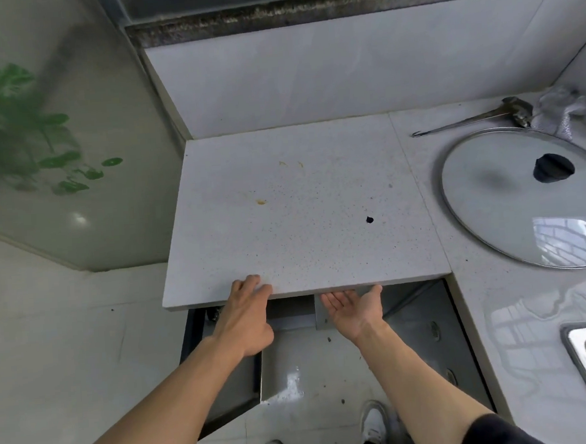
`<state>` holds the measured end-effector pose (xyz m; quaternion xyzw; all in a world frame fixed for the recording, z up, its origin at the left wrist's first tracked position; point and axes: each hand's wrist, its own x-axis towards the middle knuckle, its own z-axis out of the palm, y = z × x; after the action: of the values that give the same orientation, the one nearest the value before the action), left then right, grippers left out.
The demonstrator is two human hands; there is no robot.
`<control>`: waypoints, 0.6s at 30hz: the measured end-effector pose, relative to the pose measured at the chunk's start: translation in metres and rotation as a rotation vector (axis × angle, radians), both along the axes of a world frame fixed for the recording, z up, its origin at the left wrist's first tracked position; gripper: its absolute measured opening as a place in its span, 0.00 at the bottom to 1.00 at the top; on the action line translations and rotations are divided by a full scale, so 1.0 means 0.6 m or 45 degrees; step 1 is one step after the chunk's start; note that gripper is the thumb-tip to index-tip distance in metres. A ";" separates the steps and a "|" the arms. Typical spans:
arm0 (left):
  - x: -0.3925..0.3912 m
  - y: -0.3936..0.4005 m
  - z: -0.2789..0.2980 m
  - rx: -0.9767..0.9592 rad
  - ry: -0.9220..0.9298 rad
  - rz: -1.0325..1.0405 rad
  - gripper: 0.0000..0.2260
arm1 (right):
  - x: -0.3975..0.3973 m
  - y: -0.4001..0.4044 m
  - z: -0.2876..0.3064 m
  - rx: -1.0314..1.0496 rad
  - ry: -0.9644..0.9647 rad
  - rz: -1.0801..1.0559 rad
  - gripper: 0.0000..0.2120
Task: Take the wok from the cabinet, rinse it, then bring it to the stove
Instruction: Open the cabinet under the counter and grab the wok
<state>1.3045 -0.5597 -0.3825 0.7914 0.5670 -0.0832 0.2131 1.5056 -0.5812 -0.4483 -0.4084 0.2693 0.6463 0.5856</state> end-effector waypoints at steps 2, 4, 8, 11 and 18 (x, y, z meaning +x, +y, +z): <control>-0.003 0.004 0.003 -0.024 0.010 -0.040 0.28 | -0.007 -0.007 0.004 0.013 -0.018 -0.022 0.41; -0.007 0.008 0.009 -0.040 0.021 -0.075 0.26 | -0.012 -0.016 0.007 0.025 -0.051 -0.044 0.42; -0.018 0.003 0.017 -0.094 0.020 -0.133 0.28 | -0.019 -0.044 0.018 -0.003 -0.195 0.018 0.40; -0.028 0.000 0.011 -0.057 0.018 -0.198 0.29 | -0.028 -0.072 0.012 -0.057 -0.472 0.225 0.20; -0.027 0.009 -0.004 -0.007 0.107 -0.298 0.27 | -0.045 -0.126 0.033 -0.328 -1.114 0.674 0.10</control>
<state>1.2884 -0.5542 -0.3849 0.8473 0.4791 -0.1421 0.1800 1.4785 -0.6569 -0.4288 -0.7627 -0.0352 0.5029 0.4051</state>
